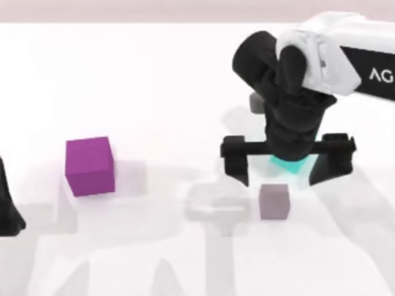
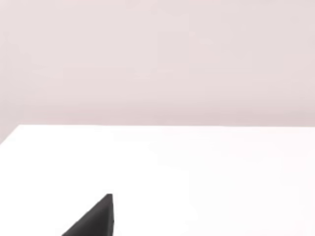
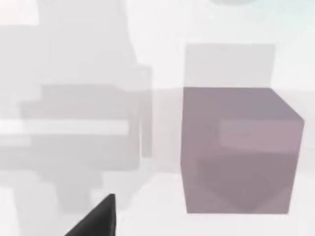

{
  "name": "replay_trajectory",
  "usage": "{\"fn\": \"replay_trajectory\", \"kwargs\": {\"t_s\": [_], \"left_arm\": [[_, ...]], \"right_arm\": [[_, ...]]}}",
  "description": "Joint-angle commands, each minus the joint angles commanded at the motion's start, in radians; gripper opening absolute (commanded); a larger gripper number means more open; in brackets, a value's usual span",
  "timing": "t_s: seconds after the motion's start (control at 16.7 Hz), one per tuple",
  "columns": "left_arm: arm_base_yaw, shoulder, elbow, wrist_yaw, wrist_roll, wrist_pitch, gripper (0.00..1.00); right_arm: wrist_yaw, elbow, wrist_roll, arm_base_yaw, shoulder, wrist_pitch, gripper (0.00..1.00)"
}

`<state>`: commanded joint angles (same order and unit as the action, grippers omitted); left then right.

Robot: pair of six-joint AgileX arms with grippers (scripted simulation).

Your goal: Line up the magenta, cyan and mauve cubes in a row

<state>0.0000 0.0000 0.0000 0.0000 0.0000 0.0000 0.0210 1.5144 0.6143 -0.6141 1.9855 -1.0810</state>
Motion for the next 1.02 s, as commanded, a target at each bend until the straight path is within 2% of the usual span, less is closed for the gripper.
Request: {"fn": "replay_trajectory", "kwargs": {"t_s": [0.18, 0.54, 0.78, 1.02], "left_arm": [[0.000, 0.000, 0.000, 0.000, 0.000, 0.000, 1.00], [0.000, 0.000, 0.000, 0.000, 0.000, 0.000, 1.00], [0.000, 0.000, 0.000, 0.000, 0.000, 0.000, 1.00], [0.000, 0.000, 0.000, 0.000, 0.000, 0.000, 1.00]], "right_arm": [[0.000, 0.042, -0.002, -0.002, -0.027, -0.058, 1.00], [0.000, 0.059, -0.036, 0.007, -0.009, -0.064, 1.00], [-0.003, 0.142, -0.226, 0.038, 0.052, -0.094, 1.00], [-0.009, 0.243, -0.521, 0.090, 0.134, -0.137, 1.00]]}}
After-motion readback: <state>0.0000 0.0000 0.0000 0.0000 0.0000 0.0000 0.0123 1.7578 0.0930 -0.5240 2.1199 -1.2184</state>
